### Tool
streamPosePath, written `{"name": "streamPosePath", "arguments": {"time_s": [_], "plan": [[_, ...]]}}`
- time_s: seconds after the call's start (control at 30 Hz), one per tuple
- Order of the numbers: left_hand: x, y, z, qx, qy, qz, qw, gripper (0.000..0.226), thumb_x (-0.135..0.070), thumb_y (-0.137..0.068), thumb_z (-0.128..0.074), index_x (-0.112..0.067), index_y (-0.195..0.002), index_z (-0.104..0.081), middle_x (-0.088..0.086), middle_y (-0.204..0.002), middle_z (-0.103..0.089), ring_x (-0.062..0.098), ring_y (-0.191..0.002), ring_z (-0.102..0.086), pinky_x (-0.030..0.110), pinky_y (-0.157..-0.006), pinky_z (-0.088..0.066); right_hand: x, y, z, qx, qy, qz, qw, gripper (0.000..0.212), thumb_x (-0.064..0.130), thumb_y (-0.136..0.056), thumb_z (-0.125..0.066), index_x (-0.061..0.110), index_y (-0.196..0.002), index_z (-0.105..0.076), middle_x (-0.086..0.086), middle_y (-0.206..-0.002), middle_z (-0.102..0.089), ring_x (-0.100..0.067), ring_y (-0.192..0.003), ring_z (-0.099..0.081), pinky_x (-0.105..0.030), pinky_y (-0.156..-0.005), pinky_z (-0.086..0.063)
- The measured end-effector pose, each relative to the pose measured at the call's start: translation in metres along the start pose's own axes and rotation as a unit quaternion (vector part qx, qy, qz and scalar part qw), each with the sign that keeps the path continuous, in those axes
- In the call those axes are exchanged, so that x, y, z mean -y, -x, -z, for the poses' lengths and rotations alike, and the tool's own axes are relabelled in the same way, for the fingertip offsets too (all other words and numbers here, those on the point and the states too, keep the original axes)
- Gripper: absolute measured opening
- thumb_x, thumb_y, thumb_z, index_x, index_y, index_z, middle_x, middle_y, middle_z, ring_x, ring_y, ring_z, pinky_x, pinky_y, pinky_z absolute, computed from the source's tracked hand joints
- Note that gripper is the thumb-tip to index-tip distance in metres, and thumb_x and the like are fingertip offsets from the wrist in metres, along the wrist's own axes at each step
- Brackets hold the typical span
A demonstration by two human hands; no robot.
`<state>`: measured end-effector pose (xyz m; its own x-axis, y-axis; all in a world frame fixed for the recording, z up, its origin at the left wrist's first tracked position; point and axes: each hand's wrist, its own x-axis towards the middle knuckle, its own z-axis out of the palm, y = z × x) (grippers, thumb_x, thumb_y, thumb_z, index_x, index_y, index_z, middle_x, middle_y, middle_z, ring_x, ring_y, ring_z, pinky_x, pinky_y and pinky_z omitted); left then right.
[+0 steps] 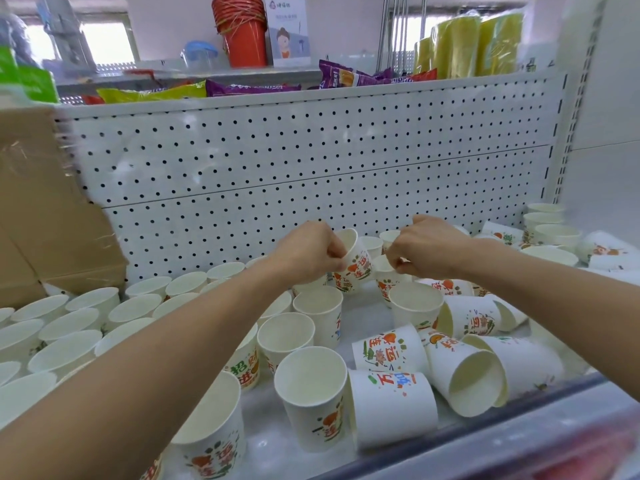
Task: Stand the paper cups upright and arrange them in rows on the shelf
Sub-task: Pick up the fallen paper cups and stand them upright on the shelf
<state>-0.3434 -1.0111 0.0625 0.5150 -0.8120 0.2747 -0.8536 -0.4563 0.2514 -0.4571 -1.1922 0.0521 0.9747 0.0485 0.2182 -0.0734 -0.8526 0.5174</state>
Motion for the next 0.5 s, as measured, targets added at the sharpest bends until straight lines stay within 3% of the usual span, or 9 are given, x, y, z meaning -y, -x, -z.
{"name": "streamPosePath", "arguments": {"time_s": [0.07, 0.13, 0.2, 0.27, 0.37, 0.43, 0.5], "plan": [[-0.003, -0.003, -0.003, 0.003, -0.078, -0.013, 0.997, 0.010, -0.022, -0.084, -0.068, -0.018, -0.081, -0.077, -0.003, -0.076, -0.070, 0.019, -0.063, -0.061, 0.032, -0.059, -0.054, -0.002, 0.000, -0.001, 0.004, 0.000, -0.007, 1.000, 0.016, 0.026, -0.095, -0.052, 0.024, -0.089, -0.067, 0.006, -0.082, -0.066, -0.015, -0.066, -0.046, -0.025, -0.072, -0.024], [-0.006, -0.004, -0.004, -0.014, -0.149, -0.029, 0.988, 0.019, -0.020, -0.081, -0.063, -0.015, -0.063, -0.066, -0.001, -0.062, -0.056, 0.019, -0.053, -0.043, 0.025, -0.047, -0.040, -0.003, -0.001, -0.003, 0.000, 0.000, -0.016, 1.000, 0.017, 0.025, -0.095, -0.051, 0.023, -0.089, -0.066, 0.005, -0.084, -0.067, -0.016, -0.068, -0.046, -0.026, -0.072, -0.025], [-0.009, -0.003, -0.006, -0.037, -0.196, -0.039, 0.979, 0.031, -0.019, -0.080, -0.059, -0.016, -0.052, -0.047, 0.000, -0.059, -0.045, 0.020, -0.055, -0.036, 0.023, -0.049, -0.030, -0.003, -0.001, -0.005, -0.010, 0.000, -0.025, 1.000, 0.016, 0.023, -0.095, -0.051, 0.023, -0.089, -0.066, 0.005, -0.084, -0.067, -0.016, -0.069, -0.048, -0.026, -0.072, -0.027], [-0.012, -0.003, -0.009, -0.036, -0.222, -0.047, 0.973, 0.033, -0.021, -0.081, -0.058, -0.018, -0.051, -0.044, -0.001, -0.058, -0.048, 0.021, -0.057, -0.041, 0.026, -0.058, -0.038, -0.003, 0.000, -0.007, -0.015, -0.010, -0.031, 0.999, 0.017, 0.022, -0.095, -0.050, 0.022, -0.089, -0.065, 0.004, -0.083, -0.065, -0.016, -0.069, -0.048, -0.026, -0.072, -0.027], [-0.014, -0.006, -0.015, 0.011, -0.231, -0.044, 0.972, 0.027, -0.025, -0.085, -0.062, -0.023, -0.059, -0.057, -0.008, -0.061, -0.054, 0.016, -0.061, -0.048, 0.031, -0.079, -0.044, -0.001, 0.002, -0.006, -0.013, -0.048, -0.035, 0.998, 0.014, 0.024, -0.096, -0.051, 0.022, -0.089, -0.063, 0.005, -0.081, -0.060, -0.016, -0.070, -0.048, -0.024, -0.074, -0.025], [-0.015, -0.007, -0.020, 0.052, -0.223, -0.040, 0.973, 0.012, -0.033, -0.086, -0.066, -0.025, -0.079, -0.070, -0.011, -0.069, -0.061, 0.011, -0.067, -0.053, 0.035, -0.087, -0.044, 0.000, 0.003, -0.005, -0.012, -0.080, -0.031, 0.996, 0.011, 0.028, -0.096, -0.053, 0.024, -0.091, -0.062, 0.005, -0.084, -0.061, -0.016, -0.075, -0.052, -0.024, -0.078, -0.027], [-0.016, -0.005, -0.022, 0.080, -0.214, -0.033, 0.973, 0.021, -0.042, -0.086, -0.067, -0.027, -0.098, -0.074, -0.012, -0.086, -0.070, 0.010, -0.079, -0.059, 0.036, -0.091, -0.043, -0.001, 0.007, -0.003, -0.020, -0.108, -0.033, 0.993, 0.014, 0.033, -0.095, -0.056, 0.026, -0.102, -0.065, 0.006, -0.096, -0.067, -0.016, -0.084, -0.057, -0.025, -0.083, -0.032]]}}
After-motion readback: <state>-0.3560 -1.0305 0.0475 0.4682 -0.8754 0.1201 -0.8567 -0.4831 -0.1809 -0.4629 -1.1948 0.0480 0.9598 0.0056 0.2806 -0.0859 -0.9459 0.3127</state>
